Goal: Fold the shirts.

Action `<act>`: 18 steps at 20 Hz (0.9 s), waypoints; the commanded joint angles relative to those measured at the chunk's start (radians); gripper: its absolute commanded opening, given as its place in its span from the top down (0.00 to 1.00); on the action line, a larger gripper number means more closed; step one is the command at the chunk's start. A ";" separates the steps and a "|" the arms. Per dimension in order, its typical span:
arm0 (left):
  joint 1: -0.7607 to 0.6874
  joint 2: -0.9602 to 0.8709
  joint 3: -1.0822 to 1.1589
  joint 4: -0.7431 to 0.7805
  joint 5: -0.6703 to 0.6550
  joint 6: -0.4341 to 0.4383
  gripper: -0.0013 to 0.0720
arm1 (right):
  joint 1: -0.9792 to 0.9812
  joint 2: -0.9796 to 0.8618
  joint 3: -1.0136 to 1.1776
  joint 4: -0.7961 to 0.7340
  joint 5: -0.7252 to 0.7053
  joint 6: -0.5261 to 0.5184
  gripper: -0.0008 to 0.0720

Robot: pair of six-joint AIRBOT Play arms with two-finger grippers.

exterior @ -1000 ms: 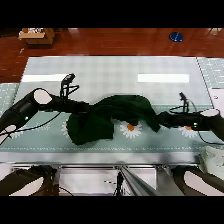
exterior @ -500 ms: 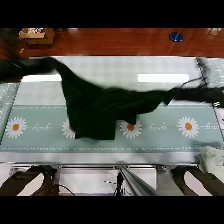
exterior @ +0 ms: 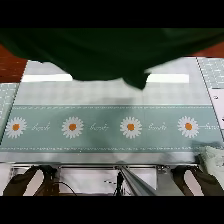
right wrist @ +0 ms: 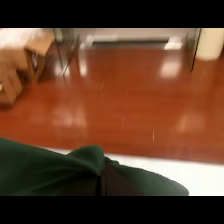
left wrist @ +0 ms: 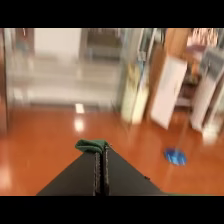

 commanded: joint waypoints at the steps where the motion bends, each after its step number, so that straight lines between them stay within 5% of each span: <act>1: 0.019 0.041 0.101 -0.004 0.006 0.000 0.95 | -0.006 0.015 0.143 -0.005 0.027 0.071 0.95; 6: 0.019 0.117 0.126 -0.035 -0.032 0.000 0.95 | -0.006 0.015 0.274 0.047 0.298 0.137 0.95; 14: 0.019 0.101 0.049 0.100 -0.505 -0.004 0.95 | -0.006 -0.044 0.307 -0.124 0.903 0.249 0.95; 18: 0.019 -0.004 -0.161 0.116 -0.449 0.001 0.95 | 0.053 -0.159 0.222 -0.196 0.908 0.265 0.95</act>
